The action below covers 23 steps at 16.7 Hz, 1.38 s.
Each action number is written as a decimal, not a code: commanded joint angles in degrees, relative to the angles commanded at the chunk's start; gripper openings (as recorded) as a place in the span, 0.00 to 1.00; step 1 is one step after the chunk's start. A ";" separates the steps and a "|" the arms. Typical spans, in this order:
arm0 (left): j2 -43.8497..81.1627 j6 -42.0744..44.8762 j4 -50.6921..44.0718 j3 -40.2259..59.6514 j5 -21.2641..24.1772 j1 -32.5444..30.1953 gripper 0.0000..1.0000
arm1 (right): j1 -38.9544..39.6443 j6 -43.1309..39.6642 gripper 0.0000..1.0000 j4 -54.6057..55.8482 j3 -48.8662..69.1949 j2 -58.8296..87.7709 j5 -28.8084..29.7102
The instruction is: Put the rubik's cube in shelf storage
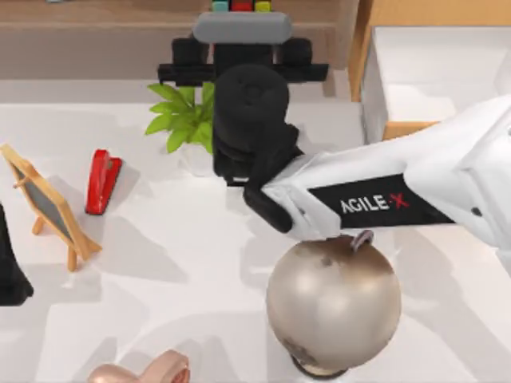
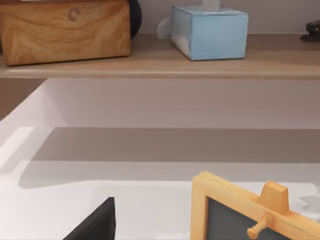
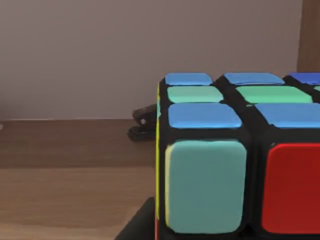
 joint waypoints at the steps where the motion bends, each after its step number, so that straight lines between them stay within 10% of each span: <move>1: 0.00 0.00 0.00 0.00 0.00 0.00 1.00 | -0.06 -0.35 0.00 0.07 -0.43 0.29 0.61; 15: 0.00 0.00 0.00 0.00 0.00 0.00 1.00 | 3.01 3.83 0.00 -6.64 15.90 2.04 2.87; 23: 0.00 0.00 0.00 0.00 0.00 0.00 1.00 | -5.67 2.25 0.00 -13.25 27.74 11.95 -5.85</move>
